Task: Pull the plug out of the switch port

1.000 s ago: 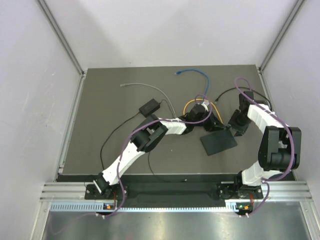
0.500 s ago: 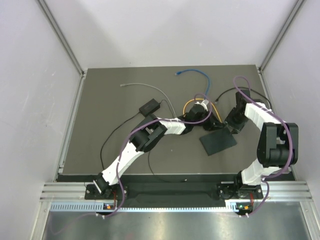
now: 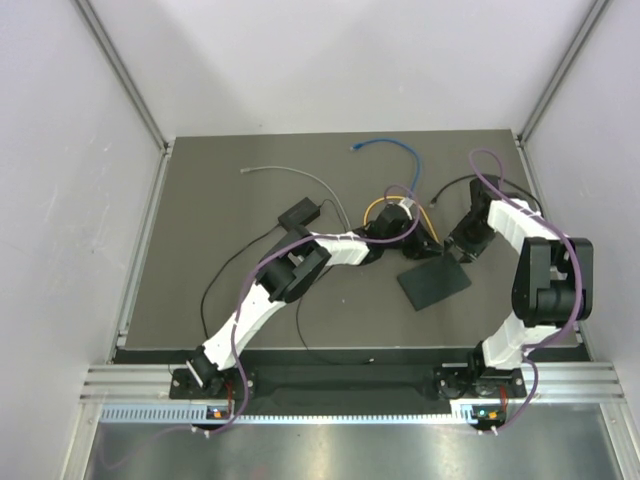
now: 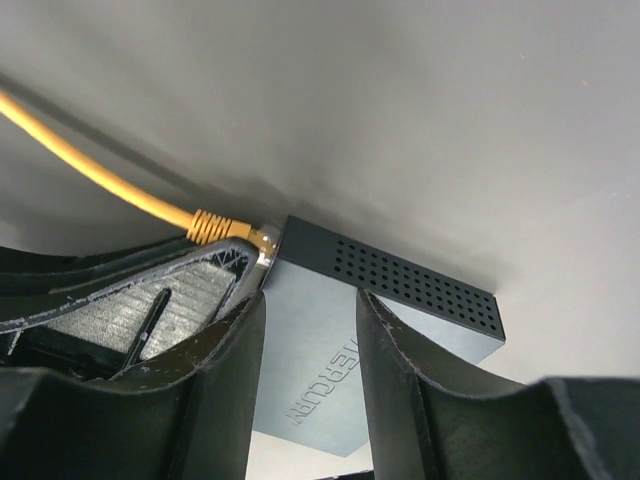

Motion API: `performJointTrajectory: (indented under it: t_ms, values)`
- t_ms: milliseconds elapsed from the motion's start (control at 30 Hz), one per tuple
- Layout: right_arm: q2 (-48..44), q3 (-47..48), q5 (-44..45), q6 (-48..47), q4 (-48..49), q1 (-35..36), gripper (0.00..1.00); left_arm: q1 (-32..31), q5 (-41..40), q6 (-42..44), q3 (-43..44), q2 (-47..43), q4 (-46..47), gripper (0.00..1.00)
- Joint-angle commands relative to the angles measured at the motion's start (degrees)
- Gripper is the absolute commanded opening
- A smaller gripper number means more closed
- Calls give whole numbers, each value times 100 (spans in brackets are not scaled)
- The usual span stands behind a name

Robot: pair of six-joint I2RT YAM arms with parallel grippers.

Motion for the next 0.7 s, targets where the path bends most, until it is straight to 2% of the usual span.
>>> performJointTrajectory:
  t_ms: [0,33,167,200,267,433,600,667]
  values:
    - [253,278,264,35,-79,53,42,190,103,-646,-126,-37,269,0]
    - [271,296,326,8,-97,53,42,216,7,-673,-214,-99,322,0]
    - [324,191,178,-71,8,53,41,278,-319,317,-250,-258,576,0]
    - [315,51,168,-54,26,53,41,304,-249,303,-302,-197,1143,0]
    - [263,-117,212,-45,78,53,41,365,-143,302,-416,-47,1691,0]
    - [324,-434,300,-115,140,53,40,278,-213,1891,-57,-152,711,0]
    - [420,-574,317,-176,219,53,40,287,-686,2438,-4,-327,77,0]
    - [473,-583,309,-220,254,53,40,330,-654,2229,-48,-337,259,0]
